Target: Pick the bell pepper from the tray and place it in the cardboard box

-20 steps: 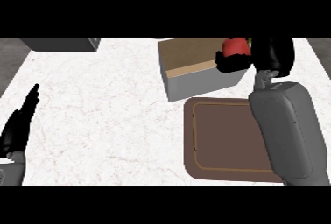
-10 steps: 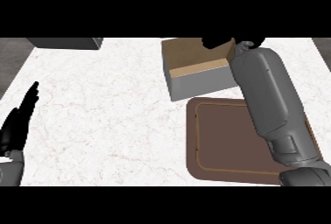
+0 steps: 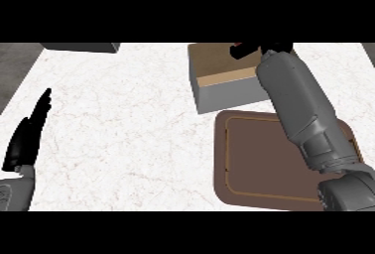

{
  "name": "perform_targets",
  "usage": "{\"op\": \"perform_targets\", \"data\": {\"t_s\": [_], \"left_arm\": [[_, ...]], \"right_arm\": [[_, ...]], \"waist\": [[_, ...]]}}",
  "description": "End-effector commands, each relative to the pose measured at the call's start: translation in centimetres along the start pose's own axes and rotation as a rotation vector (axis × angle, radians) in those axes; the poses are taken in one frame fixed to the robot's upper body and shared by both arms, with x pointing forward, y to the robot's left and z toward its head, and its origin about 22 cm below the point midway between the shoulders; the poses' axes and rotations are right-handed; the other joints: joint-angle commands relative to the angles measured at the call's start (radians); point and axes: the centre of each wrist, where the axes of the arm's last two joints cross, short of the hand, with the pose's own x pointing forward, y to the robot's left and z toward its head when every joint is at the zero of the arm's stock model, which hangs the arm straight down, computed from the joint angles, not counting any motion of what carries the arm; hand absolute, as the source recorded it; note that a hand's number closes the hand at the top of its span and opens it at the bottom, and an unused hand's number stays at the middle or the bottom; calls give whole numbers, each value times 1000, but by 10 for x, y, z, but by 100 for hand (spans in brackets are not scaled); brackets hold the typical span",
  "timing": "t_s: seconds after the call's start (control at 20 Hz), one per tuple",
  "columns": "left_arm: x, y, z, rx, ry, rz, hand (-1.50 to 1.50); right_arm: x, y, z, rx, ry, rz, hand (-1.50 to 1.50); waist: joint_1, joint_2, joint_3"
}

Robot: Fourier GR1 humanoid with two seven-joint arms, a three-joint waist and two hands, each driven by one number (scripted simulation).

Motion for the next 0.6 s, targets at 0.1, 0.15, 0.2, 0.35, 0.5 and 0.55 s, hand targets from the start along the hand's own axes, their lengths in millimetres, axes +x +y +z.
{"op": "perform_targets", "data": {"t_s": [0.1,0.15,0.2,0.35,0.5,0.55], "left_arm": [[9,-14,1,-9,-6,8,0],[11,-10,0,-22,-16,3,0],[3,-13,3,-12,3,-3,0],[9,-3,-6,-9,0,13,0],[-3,-3,7,-6,7,10,0],[5,-4,-5,-9,0,12,0]], "right_arm": [[-23,16,-2,49,77,-70,-150],[-12,11,-3,32,51,-88,-150],[-28,12,-5,35,30,-107,-150],[-15,23,4,-48,-35,-152,-150],[-22,4,-8,-127,-82,-202,-150],[-17,18,1,-151,-101,-240,-150]], "waist": [[14,5,1],[16,4,1],[6,2,1],[7,5,1],[5,-1,1],[-2,2,1]]}}
